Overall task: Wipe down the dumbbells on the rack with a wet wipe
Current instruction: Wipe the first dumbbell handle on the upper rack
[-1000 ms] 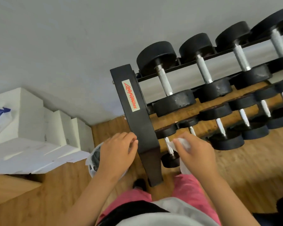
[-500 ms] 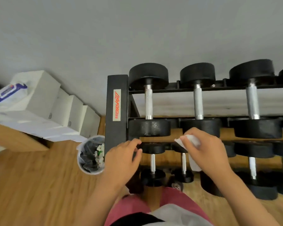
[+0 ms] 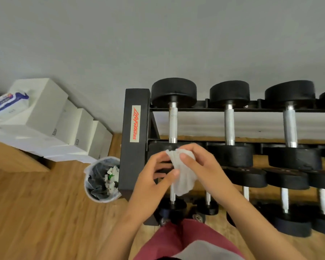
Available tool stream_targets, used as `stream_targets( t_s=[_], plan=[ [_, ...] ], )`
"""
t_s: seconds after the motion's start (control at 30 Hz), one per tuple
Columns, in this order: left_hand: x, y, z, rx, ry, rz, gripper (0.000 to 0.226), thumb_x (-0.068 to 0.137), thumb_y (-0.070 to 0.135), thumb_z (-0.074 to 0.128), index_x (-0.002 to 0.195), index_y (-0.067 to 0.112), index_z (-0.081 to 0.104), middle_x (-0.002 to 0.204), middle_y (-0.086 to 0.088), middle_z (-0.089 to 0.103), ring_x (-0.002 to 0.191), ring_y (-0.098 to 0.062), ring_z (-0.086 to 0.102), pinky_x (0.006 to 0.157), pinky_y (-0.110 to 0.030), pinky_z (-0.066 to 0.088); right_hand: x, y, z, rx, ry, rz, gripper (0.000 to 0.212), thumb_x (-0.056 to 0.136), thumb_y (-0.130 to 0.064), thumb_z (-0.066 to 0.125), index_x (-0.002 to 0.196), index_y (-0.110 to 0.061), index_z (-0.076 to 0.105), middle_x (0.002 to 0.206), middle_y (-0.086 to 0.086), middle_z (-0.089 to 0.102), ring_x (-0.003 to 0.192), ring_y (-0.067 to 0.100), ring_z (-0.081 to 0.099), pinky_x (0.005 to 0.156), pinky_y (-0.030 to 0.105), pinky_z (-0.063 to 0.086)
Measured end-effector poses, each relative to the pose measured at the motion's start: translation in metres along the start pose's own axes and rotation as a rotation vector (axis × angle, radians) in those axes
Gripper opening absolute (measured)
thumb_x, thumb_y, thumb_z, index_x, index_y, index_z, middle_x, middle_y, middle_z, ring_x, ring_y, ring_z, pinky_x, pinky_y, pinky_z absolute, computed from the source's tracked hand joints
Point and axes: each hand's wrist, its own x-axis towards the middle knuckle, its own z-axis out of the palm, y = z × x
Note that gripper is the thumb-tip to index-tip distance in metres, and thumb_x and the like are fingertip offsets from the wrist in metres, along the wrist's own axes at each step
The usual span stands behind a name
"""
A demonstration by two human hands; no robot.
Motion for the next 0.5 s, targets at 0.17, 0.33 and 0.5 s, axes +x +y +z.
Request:
stream_targets(
  t_s=[0.17,0.33,0.5],
  plan=[
    [0.011,0.003,-0.015,-0.142,0.093,0.039,0.021,0.091,0.022,0.067,0.089,0.003,0.059,0.079,-0.004,0.064,0.076,-0.008,0.063,0.064,-0.020,0.049,0.001,-0.008,0.017,0.152,-0.022,0.053,0.008,0.093,-0.014,0.061,0.100,-0.009,0.063,0.084,-0.002,0.069,0.074,0.009,0.064,0.061,0.016,0.048],
    [0.013,0.010,-0.024,-0.275,0.140,0.010,0.011,0.092,0.028,0.056,0.098,0.025,0.064,0.088,0.015,0.070,0.087,0.000,0.065,0.077,-0.019,0.053,0.002,-0.017,0.001,0.137,0.015,0.050,0.006,0.088,-0.013,0.064,0.084,-0.010,0.061,0.073,-0.005,0.063,0.066,0.011,0.060,0.058,0.021,0.050],
    [0.024,0.020,-0.022,-0.250,0.249,0.096,0.013,0.099,0.018,0.047,0.096,0.020,0.060,0.082,0.019,0.068,0.082,0.004,0.065,0.071,-0.014,0.052,0.001,-0.024,-0.028,0.179,0.083,0.060,0.010,0.091,-0.013,0.060,0.082,-0.013,0.062,0.077,-0.002,0.062,0.071,0.013,0.060,0.063,0.024,0.051]
  ],
)
